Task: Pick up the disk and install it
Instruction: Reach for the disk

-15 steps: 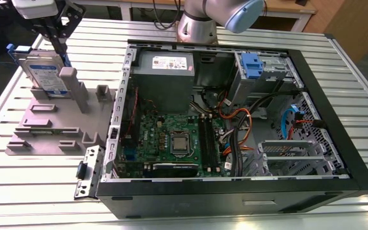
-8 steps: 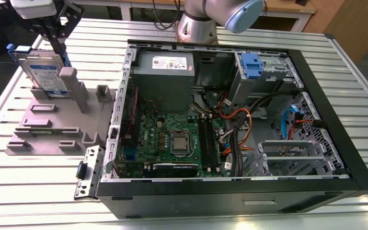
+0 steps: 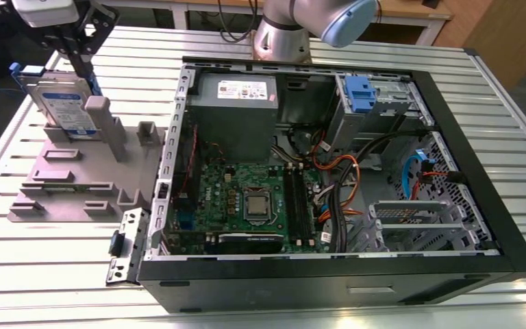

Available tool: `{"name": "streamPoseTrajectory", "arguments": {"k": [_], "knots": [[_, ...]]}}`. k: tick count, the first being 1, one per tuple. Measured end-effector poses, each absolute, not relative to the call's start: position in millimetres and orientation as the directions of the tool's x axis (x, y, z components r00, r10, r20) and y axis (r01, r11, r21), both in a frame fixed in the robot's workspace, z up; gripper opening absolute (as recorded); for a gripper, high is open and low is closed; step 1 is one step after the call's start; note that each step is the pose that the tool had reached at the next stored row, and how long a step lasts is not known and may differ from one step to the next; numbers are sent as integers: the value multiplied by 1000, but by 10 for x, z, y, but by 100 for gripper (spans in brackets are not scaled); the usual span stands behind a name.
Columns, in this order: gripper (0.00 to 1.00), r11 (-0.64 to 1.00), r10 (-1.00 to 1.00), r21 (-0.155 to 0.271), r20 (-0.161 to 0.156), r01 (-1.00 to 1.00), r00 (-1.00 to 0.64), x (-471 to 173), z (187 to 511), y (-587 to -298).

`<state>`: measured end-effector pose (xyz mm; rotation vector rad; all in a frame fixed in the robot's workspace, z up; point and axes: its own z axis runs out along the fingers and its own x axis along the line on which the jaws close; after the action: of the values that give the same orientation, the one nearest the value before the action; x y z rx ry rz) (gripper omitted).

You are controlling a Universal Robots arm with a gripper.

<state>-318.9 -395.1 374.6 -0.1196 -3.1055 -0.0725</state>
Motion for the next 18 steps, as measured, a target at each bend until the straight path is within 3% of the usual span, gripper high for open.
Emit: {"name": "streamPoseTrajectory", "arguments": {"k": [18], "knots": [[11, 996, 76, 45, 35, 78, -997, -3232, 3736, -3951]]}}
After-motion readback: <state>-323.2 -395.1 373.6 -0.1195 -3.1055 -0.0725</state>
